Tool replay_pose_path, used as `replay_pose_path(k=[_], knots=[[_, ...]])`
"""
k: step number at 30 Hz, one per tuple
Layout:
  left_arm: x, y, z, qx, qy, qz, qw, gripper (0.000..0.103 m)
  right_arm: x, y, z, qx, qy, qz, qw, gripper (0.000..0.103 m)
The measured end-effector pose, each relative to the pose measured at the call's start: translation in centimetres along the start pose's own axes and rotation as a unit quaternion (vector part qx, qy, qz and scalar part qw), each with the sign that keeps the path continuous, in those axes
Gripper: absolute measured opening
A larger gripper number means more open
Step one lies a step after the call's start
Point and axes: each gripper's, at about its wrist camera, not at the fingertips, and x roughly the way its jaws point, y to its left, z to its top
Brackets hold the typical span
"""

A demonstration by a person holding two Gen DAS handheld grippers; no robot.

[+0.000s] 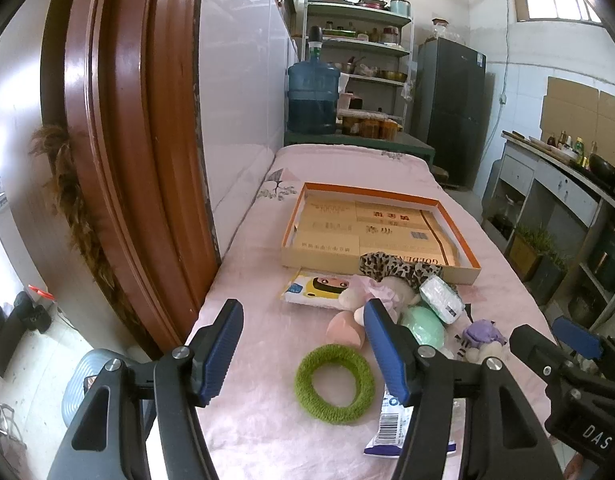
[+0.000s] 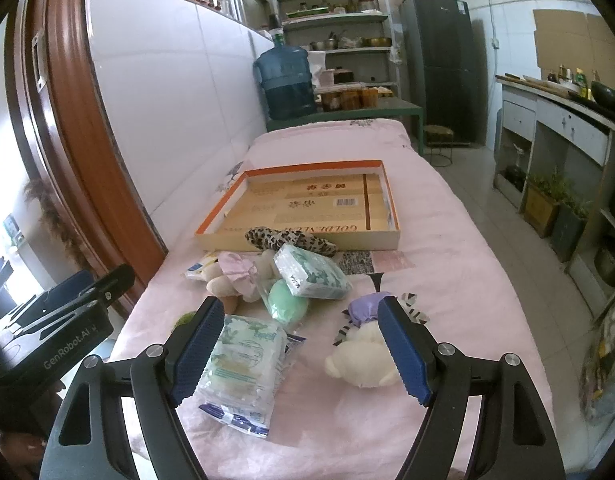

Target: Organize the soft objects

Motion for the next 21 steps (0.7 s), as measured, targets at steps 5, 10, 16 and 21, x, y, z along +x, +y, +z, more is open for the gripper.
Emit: replay_pose_path(k=[5, 10, 16, 21], knots=[[0.2, 0.0, -0.1, -0.001, 0.002, 0.0, 1.0, 0.063, 0.3, -0.1, -0.1, 0.001, 0.002, 0.0, 1.0, 0.08], [0.2, 0.1, 0.0, -0.001, 0.002, -0.001, 1.0, 0.063, 0.4, -0.2, -0.2, 0.0, 0.002, -0.001, 1.0, 0.08], [0.3, 0.2, 0.0, -0.003, 0.003, -0.001, 1.0, 0.063, 0.8, -0.6, -0.4, 0.001, 0.007, -0.011, 1.0, 0.08], [1.6, 1.4, -0.8, -0.017, 0.018, -0.021, 0.9995, 0.063, 2.1, -2.0, -0.9, 0.013, 0.022, -0.027, 0.999, 0.08]])
